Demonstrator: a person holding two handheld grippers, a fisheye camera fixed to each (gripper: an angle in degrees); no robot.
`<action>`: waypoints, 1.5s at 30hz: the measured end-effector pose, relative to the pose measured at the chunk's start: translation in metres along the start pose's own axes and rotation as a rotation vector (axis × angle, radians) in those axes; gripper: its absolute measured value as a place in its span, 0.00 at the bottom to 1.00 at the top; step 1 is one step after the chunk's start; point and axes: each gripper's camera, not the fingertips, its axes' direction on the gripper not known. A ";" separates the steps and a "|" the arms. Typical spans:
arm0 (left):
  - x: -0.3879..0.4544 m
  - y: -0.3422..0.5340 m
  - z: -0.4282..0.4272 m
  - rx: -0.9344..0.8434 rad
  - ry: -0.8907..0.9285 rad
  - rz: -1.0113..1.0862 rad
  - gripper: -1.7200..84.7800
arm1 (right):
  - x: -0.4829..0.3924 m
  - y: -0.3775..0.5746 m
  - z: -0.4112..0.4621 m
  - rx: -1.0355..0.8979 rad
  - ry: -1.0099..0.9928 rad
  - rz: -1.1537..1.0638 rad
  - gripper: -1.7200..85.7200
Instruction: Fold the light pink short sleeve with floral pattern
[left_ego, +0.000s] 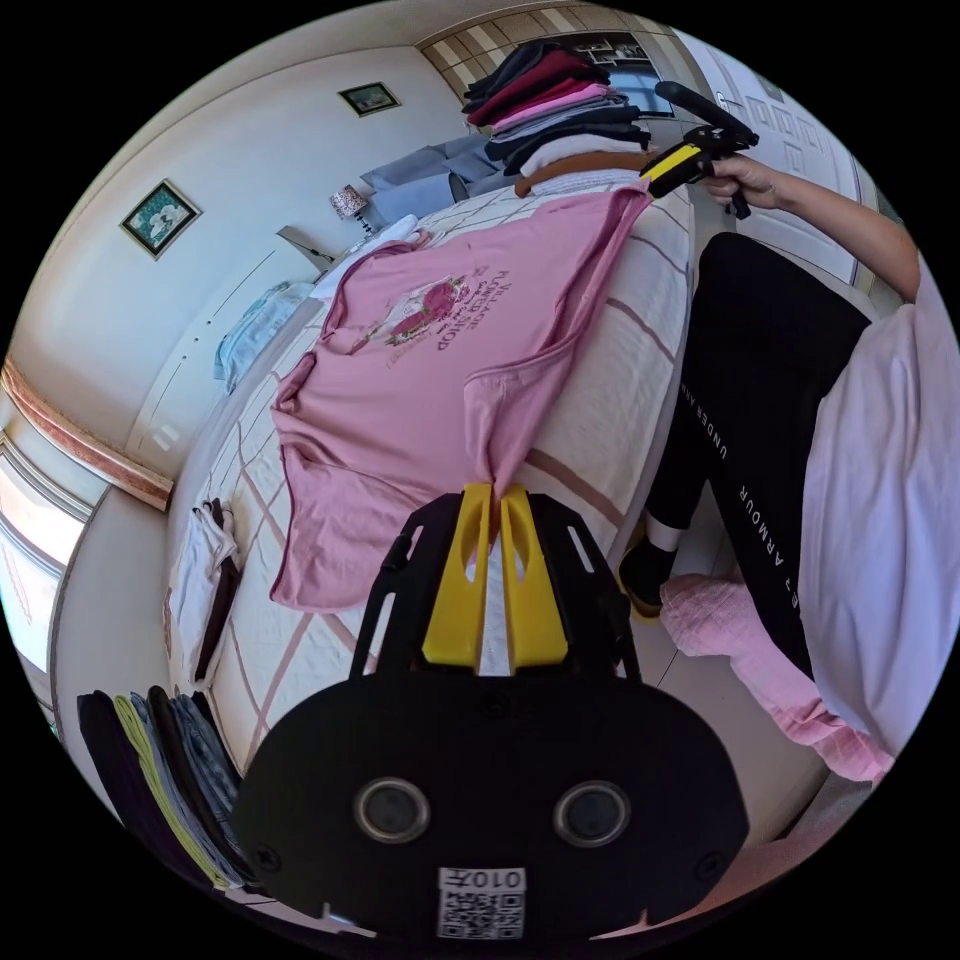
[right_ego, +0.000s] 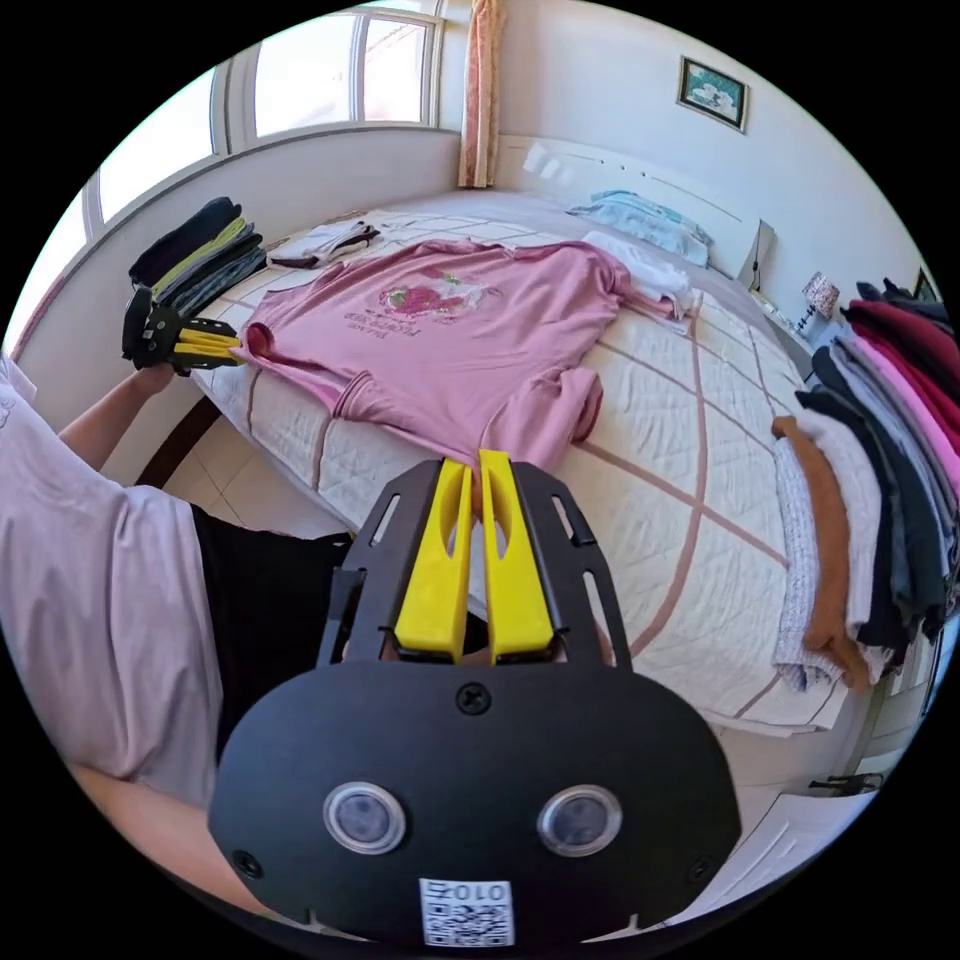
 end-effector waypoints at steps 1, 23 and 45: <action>0.001 0.001 0.000 0.005 -0.010 -0.003 0.02 | -0.008 0.006 0.012 -0.032 0.002 -0.011 0.06; -0.093 0.125 -0.045 0.123 0.167 -0.474 0.10 | -0.050 0.104 0.041 -0.052 -0.117 -0.003 0.09; -0.297 0.181 0.018 -0.044 0.122 -0.748 0.03 | 0.053 0.108 0.042 0.110 -0.124 0.489 0.04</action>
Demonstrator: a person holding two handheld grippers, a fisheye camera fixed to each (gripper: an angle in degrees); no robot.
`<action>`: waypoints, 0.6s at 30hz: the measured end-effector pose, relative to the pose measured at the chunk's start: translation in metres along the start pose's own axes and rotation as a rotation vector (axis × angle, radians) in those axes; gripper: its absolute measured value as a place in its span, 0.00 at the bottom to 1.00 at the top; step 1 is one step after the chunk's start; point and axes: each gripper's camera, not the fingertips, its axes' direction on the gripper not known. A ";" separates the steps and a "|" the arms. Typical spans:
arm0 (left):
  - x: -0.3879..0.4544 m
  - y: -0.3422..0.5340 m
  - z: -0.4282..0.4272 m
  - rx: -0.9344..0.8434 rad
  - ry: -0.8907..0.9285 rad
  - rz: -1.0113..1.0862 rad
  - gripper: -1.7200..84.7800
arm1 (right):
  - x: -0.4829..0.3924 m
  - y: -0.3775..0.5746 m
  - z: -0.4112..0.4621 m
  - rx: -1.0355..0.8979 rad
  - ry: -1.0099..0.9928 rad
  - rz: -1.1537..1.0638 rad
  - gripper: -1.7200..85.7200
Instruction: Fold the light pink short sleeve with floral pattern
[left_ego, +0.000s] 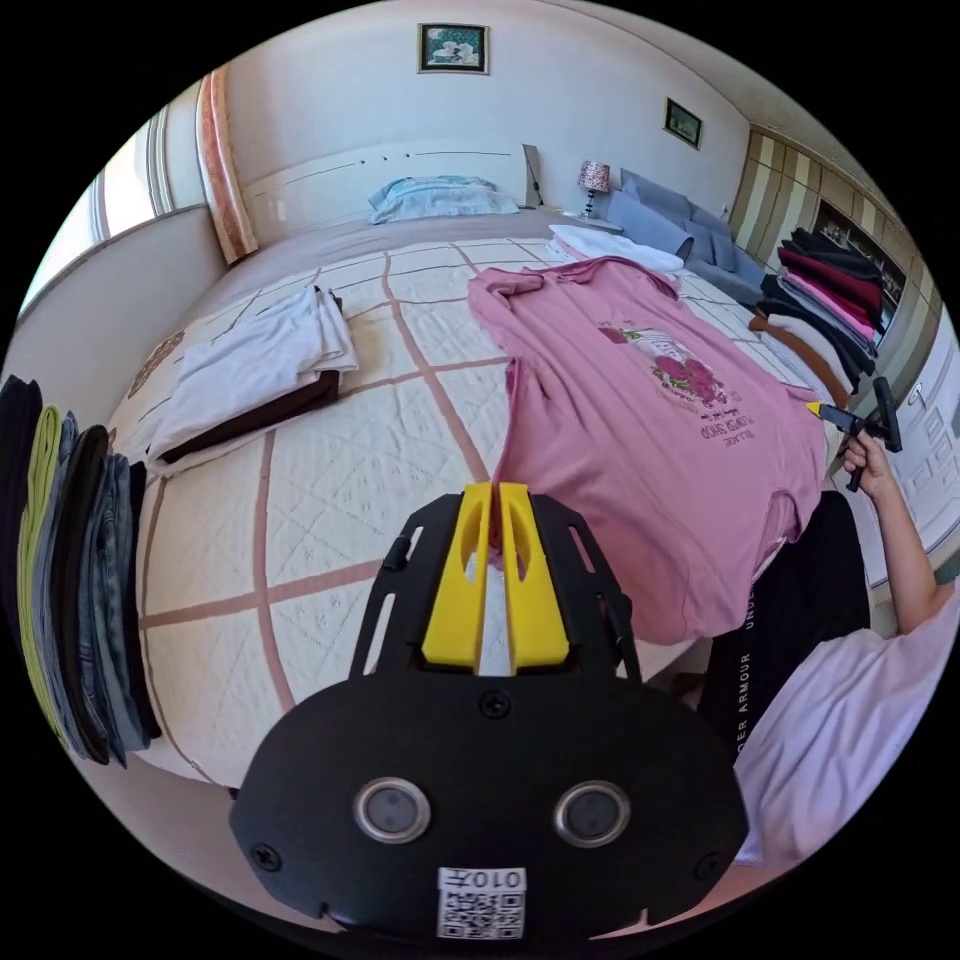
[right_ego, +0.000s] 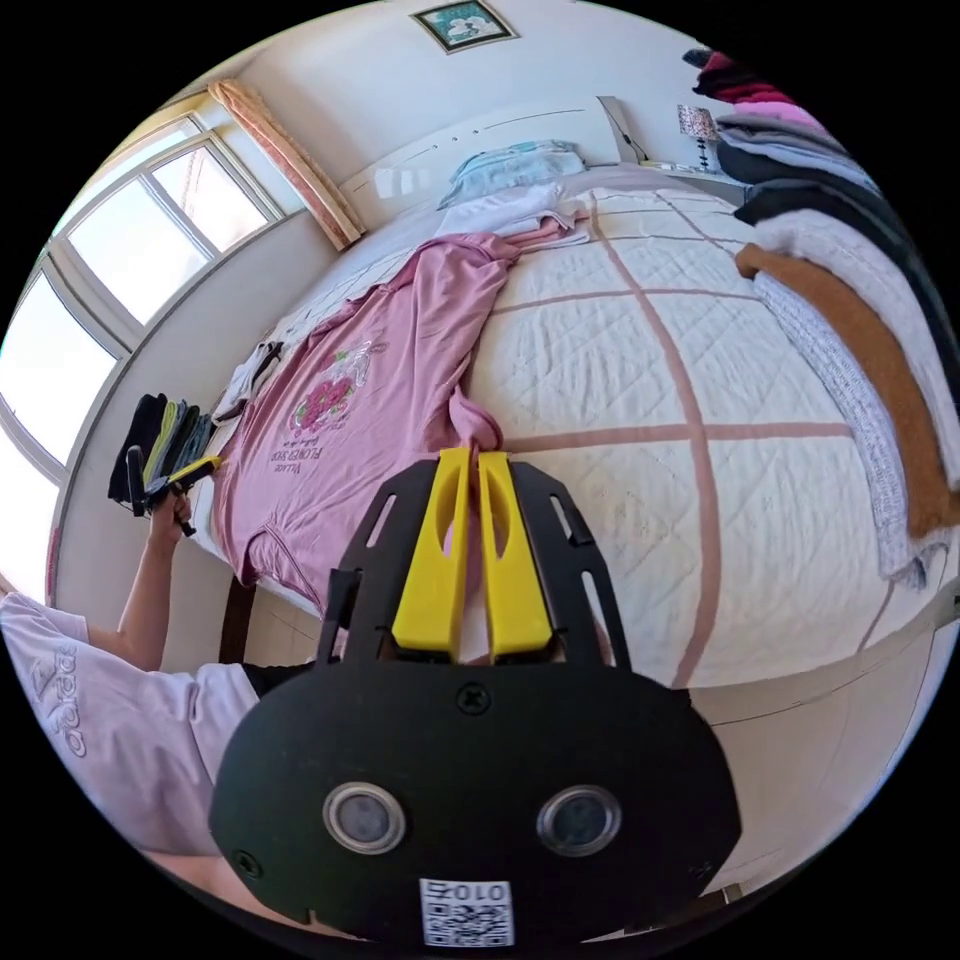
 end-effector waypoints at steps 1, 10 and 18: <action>-0.007 0.003 -0.004 0.008 0.006 -0.020 0.03 | 0.004 0.006 -0.015 0.011 0.043 0.014 0.04; -0.067 0.057 0.007 0.077 0.136 -0.368 0.04 | 0.010 0.038 0.004 -0.044 0.205 0.100 0.04; 0.016 0.070 -0.034 -0.070 -0.070 -0.102 0.08 | -0.082 0.098 -0.039 0.013 0.188 -0.123 0.08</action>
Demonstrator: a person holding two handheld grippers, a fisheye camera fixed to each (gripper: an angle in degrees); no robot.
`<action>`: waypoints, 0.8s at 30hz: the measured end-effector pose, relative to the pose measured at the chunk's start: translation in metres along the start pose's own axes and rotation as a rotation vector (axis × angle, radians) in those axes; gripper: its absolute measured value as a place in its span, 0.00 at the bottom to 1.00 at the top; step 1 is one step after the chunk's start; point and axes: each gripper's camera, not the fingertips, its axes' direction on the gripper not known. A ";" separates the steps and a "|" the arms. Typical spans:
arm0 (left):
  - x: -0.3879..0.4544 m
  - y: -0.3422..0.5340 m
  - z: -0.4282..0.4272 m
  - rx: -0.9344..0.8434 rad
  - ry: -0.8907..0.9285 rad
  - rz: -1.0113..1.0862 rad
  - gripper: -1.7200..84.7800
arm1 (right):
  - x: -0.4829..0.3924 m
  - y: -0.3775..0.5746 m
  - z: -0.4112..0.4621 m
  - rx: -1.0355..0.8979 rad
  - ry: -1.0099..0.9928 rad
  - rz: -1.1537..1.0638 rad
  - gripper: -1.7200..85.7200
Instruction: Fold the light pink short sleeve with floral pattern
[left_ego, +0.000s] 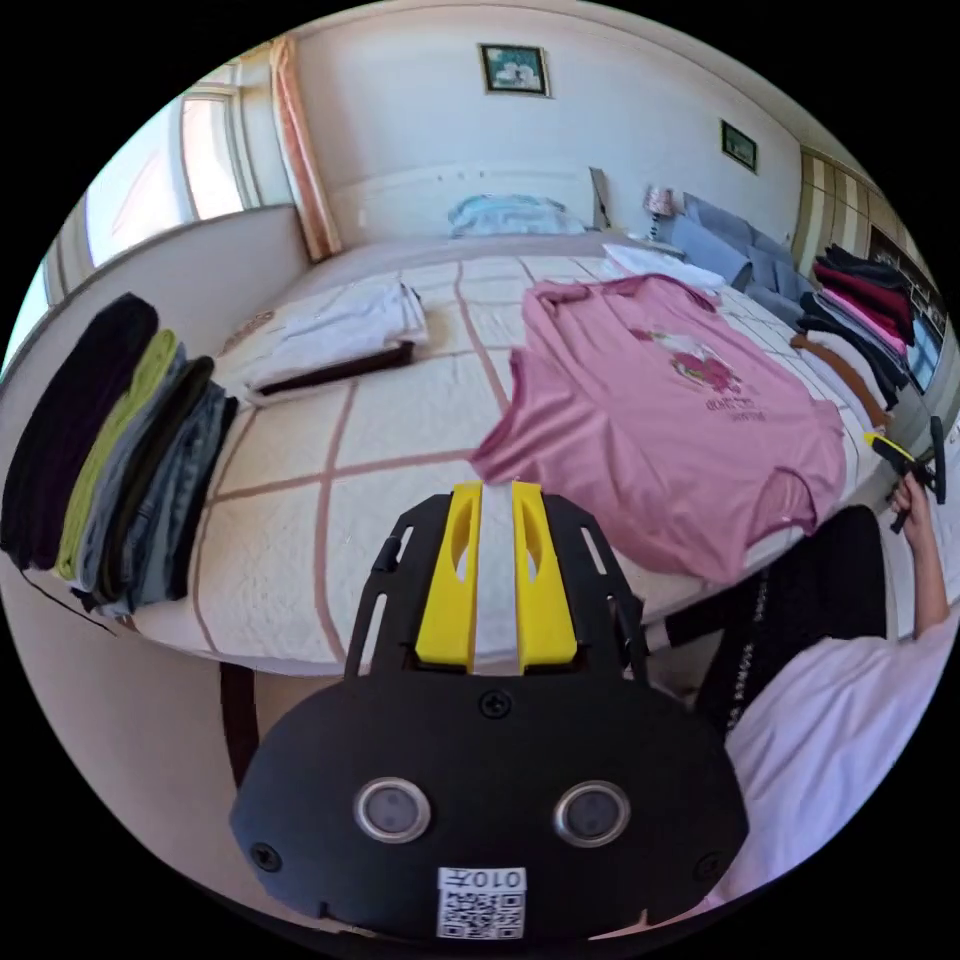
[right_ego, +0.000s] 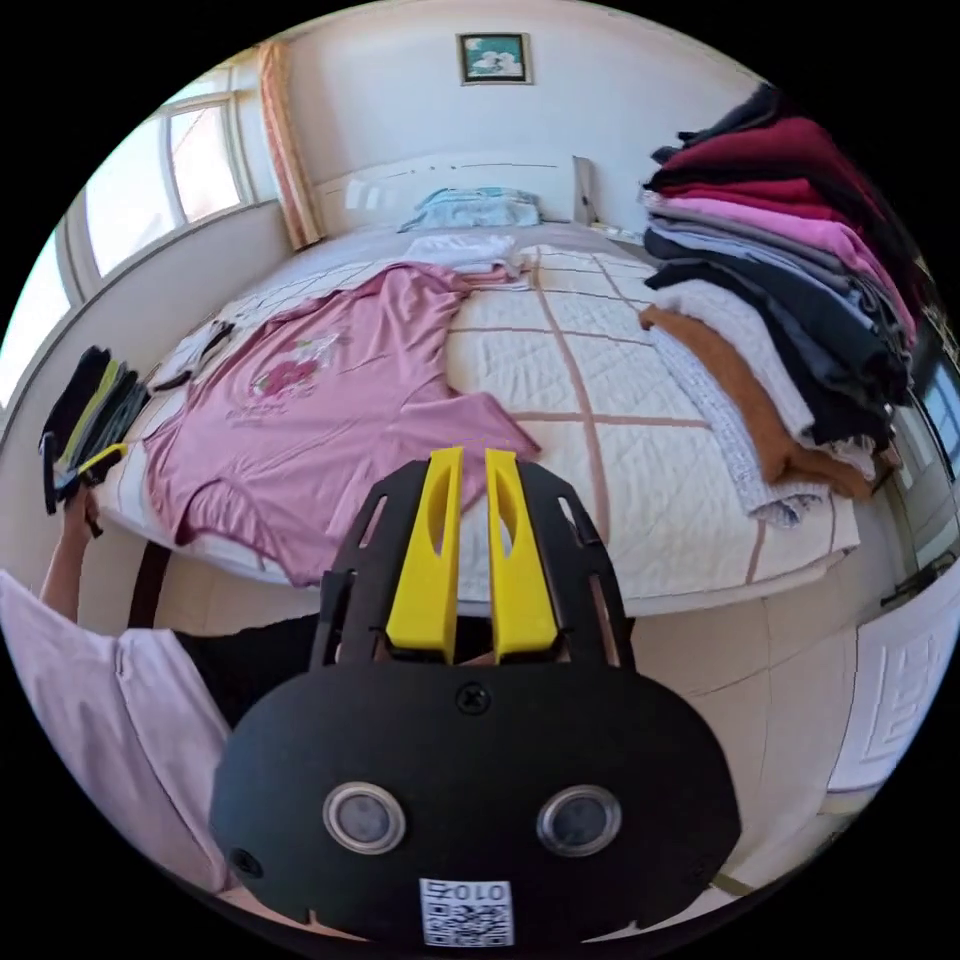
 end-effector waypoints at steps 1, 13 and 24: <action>0.004 0.004 0.004 -0.014 0.053 0.000 0.09 | -0.022 0.013 0.009 -0.040 0.014 -0.046 0.09; -0.002 0.041 0.065 0.022 0.473 -0.329 0.08 | -0.029 0.031 0.068 -0.193 -0.166 0.170 0.11; 0.022 0.047 0.097 -0.018 0.537 -0.270 0.02 | -0.041 0.026 0.047 -0.245 -0.167 0.078 0.07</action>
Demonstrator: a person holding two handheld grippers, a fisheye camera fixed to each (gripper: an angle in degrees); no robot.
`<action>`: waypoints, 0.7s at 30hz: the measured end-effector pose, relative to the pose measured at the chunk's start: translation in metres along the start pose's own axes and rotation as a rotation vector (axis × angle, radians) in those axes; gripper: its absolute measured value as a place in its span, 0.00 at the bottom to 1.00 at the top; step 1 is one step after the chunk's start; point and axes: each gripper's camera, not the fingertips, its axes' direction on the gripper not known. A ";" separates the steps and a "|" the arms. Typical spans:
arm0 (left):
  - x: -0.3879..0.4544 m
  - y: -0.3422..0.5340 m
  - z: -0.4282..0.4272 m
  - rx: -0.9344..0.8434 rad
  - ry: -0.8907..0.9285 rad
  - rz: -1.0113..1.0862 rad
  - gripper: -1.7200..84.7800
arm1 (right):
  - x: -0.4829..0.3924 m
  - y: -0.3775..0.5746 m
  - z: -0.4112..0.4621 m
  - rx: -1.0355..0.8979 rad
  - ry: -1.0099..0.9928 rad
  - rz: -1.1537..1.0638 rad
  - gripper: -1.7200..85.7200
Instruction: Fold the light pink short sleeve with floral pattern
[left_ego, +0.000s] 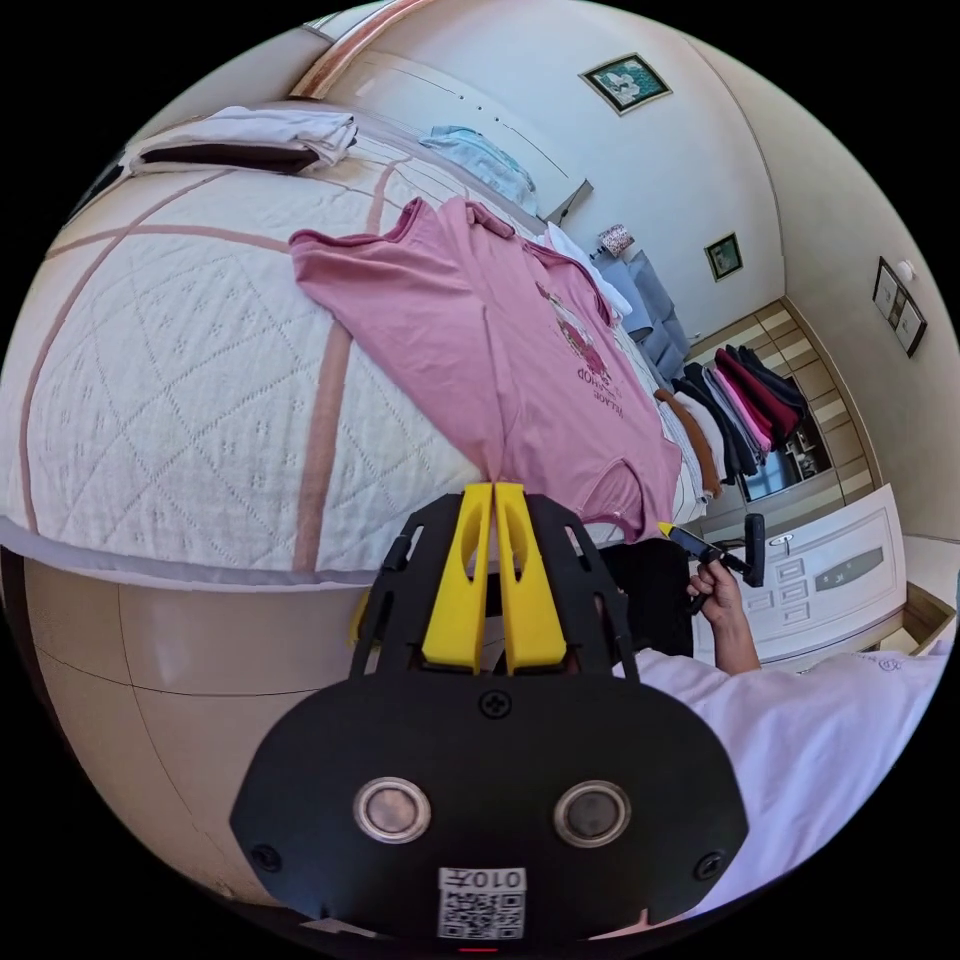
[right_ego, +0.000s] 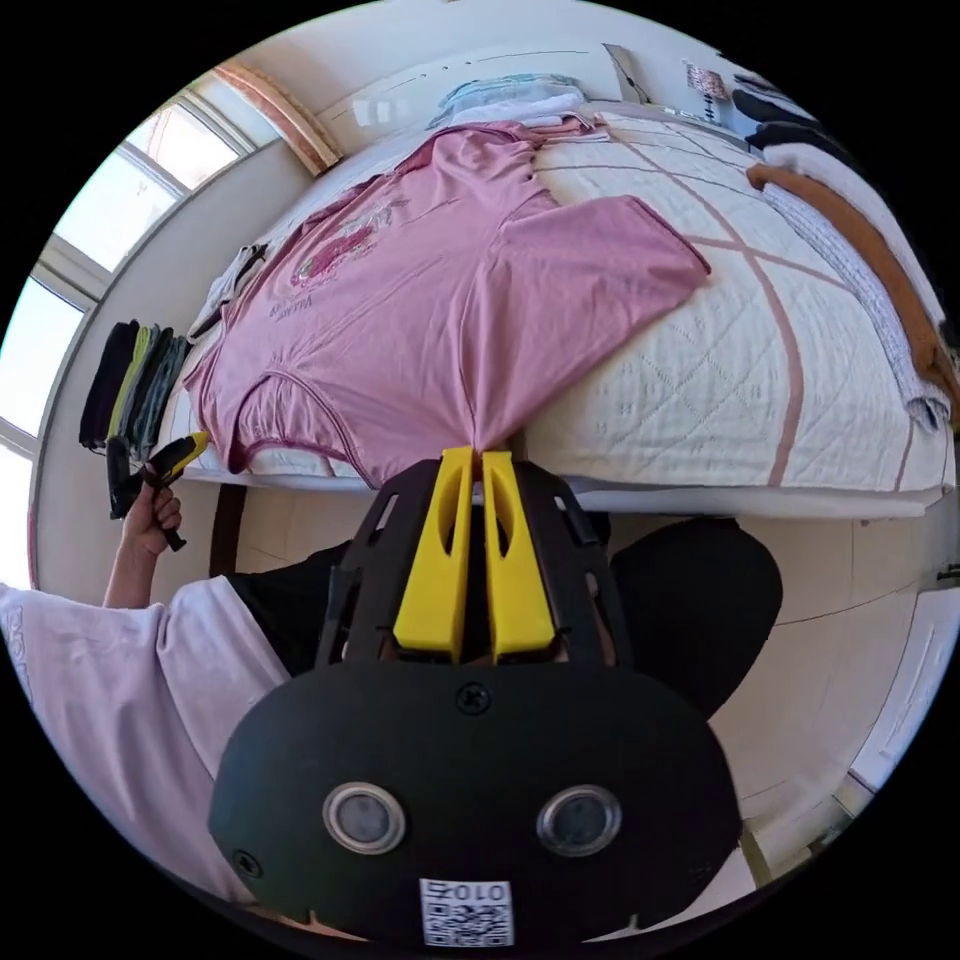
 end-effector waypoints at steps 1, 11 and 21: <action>-0.001 0.001 0.000 -0.009 -0.009 0.001 0.02 | 0.000 0.000 -0.006 -0.004 0.003 -0.011 0.07; 0.089 -0.012 -0.030 0.186 -0.362 0.260 0.07 | 0.052 -0.026 -0.089 0.248 0.216 0.096 0.15; 0.278 -0.119 0.143 0.082 0.032 0.698 0.09 | 0.084 -0.047 -0.087 0.395 -0.038 0.278 0.07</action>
